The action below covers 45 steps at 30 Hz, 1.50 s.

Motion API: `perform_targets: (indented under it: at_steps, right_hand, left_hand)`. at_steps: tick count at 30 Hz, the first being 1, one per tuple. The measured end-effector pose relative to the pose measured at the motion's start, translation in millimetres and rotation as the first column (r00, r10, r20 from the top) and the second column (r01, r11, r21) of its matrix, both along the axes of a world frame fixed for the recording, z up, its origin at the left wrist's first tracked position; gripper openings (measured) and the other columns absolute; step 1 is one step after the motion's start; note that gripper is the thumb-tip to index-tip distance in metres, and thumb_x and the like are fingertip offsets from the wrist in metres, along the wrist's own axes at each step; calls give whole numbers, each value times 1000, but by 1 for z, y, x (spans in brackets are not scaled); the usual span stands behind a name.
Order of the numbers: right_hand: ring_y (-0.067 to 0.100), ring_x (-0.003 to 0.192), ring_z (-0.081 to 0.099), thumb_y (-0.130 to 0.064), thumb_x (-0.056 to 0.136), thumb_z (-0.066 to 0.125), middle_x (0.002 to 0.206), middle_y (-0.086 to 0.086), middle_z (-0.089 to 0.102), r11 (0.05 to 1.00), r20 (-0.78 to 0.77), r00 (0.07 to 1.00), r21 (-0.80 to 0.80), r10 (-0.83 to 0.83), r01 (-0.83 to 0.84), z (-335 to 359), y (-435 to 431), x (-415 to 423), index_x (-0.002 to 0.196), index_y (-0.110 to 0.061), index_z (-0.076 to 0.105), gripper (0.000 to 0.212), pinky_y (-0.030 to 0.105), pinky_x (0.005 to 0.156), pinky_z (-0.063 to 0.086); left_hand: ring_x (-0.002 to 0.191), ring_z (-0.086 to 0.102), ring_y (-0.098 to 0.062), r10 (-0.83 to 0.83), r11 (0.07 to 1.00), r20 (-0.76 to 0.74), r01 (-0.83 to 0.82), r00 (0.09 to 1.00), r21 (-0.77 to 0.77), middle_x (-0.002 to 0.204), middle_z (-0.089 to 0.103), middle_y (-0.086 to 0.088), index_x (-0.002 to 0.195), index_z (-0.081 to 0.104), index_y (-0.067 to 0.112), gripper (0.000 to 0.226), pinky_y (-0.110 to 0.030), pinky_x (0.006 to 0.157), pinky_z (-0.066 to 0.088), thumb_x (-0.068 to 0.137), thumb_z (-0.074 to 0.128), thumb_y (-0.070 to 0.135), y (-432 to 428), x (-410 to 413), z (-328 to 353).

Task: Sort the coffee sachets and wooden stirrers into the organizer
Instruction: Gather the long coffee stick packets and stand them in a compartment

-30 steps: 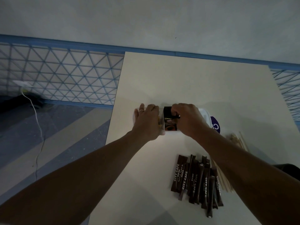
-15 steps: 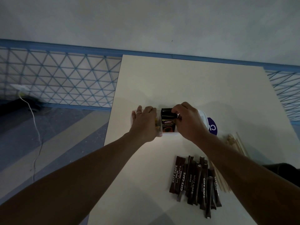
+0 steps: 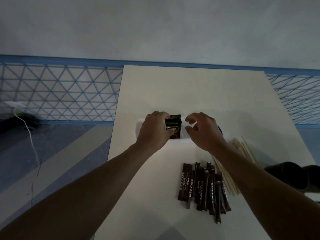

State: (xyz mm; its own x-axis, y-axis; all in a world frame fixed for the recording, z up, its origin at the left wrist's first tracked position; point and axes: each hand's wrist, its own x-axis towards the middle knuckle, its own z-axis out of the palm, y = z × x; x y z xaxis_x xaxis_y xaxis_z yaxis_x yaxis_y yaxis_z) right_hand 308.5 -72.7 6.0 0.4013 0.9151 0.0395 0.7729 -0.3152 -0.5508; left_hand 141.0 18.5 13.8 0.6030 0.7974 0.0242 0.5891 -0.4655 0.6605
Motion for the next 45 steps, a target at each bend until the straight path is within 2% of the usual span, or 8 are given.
perform_targets:
  at_steps: [6, 13, 18, 25, 28, 36, 41, 45]
  right_hand:
    - [-7, 70, 58, -16, 89, 71, 95, -6, 72, 992, -42, 992, -30, -120, 119, 1, -44, -8, 103, -17, 73, 15, 0, 60, 38]
    - [-8, 74, 59, -20, 92, 67, 93, -9, 70, 967, -124, 961, -92, -247, 237, -22, -115, -27, 104, -18, 71, 13, 8, 59, 39]
    - [-2, 70, 60, -12, 90, 68, 80, -12, 65, 949, -123, 944, -117, -308, 294, -40, -162, -42, 93, -19, 70, 8, 6, 52, 41]
    - [9, 79, 58, -9, 88, 71, 97, 2, 69, 886, -58, 887, -115, -457, 449, -51, -204, -43, 101, -11, 71, 13, 11, 61, 38]
    - [14, 87, 60, -13, 87, 71, 102, 3, 70, 847, -50, 853, -157, -520, 508, -53, -214, -42, 108, -11, 70, 21, 21, 69, 49]
    - [13, 87, 61, -25, 88, 74, 105, 5, 70, 833, -124, 844, -286, -522, 474, -56, -215, -47, 117, -10, 67, 33, 17, 65, 44]
    - [15, 79, 61, -20, 86, 75, 95, 4, 67, 826, -128, 852, -355, -507, 438, -55, -204, -50, 102, -11, 66, 20, 22, 60, 50]
    - [11, 71, 58, -21, 87, 73, 87, 0, 59, 808, -173, 841, -429, -513, 405, -56, -194, -51, 99, -17, 59, 19, 20, 53, 44]
  left_hand:
    - [86, 65, -12, -84, 985, 35, 88, 996, -149, 95, 72, 2, 102, 71, 15, 18, -25, 77, 51, 86, 71, 24, -39, 4, 5]
    - [94, 65, -19, -181, 951, -197, 120, 964, -285, 108, 69, -5, 118, 64, 12, 35, -28, 82, 53, 87, 69, 28, -92, 3, -21]
    - [94, 63, -20, -177, 937, -308, 65, 935, -343, 110, 66, -6, 116, 56, 10, 34, -25, 69, 46, 88, 67, 27, -117, 2, -37]
    - [107, 59, -24, -142, 936, -366, 5, 920, -352, 119, 56, -6, 126, 48, 12, 52, -31, 79, 50, 84, 72, 34, -142, 4, -53]
    - [111, 55, -25, -124, 944, -370, -6, 921, -331, 123, 52, -7, 130, 44, 12, 56, -28, 78, 44, 84, 72, 30, -149, 3, -55]
    - [110, 55, -25, -112, 950, -365, -8, 924, -311, 121, 52, -8, 129, 44, 11, 59, -29, 79, 45, 82, 76, 24, -151, 0, -59]
    - [112, 55, -27, -150, 950, -402, 19, 903, -310, 123, 52, -9, 131, 44, 10, 64, -36, 90, 52, 78, 78, 19, -147, 0, -61]
    - [108, 57, -26, -170, 952, -419, 38, 892, -305, 120, 55, -8, 129, 46, 12, 58, -33, 84, 50, 79, 75, 17, -141, -3, -63]
